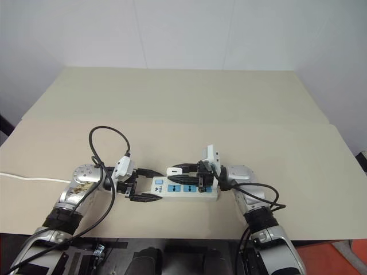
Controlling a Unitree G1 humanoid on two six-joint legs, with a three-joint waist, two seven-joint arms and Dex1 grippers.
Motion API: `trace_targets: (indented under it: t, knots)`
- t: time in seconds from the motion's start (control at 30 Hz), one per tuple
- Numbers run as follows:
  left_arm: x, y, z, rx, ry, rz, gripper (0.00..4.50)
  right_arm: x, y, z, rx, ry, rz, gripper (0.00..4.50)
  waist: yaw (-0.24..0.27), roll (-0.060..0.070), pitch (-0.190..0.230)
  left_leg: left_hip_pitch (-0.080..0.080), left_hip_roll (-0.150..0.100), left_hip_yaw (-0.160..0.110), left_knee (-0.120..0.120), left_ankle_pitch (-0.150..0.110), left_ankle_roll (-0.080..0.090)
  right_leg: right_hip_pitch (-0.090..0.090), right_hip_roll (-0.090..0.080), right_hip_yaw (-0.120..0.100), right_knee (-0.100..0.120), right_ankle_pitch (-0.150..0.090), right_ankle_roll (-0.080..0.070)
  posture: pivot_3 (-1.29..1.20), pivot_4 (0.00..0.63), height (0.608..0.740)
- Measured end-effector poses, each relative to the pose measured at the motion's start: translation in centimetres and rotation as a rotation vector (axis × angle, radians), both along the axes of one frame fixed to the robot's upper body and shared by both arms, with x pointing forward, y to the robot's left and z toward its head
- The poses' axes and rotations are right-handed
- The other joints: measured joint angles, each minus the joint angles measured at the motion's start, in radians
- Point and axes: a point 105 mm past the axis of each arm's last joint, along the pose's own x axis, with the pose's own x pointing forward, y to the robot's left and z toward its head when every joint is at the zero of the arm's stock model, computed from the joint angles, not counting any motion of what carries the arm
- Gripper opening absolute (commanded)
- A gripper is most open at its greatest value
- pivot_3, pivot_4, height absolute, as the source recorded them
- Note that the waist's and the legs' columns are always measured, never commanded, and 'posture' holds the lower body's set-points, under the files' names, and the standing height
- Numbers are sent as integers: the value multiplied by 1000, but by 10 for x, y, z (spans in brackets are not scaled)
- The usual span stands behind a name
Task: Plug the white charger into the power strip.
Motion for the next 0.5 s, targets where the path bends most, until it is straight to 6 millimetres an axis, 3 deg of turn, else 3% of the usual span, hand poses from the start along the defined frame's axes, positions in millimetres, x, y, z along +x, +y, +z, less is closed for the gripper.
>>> trace_targets:
  t: [0.5]
  knots:
    - [3, 1, 0, -2, 6, 25, 3238, 5, 5, 2, -114, -53, 24, 1123, -5, 0, 0, 3, 0, 0, 0, 0, 0, 3, 0, 0, 0, 0, 0, 0, 150, 740]
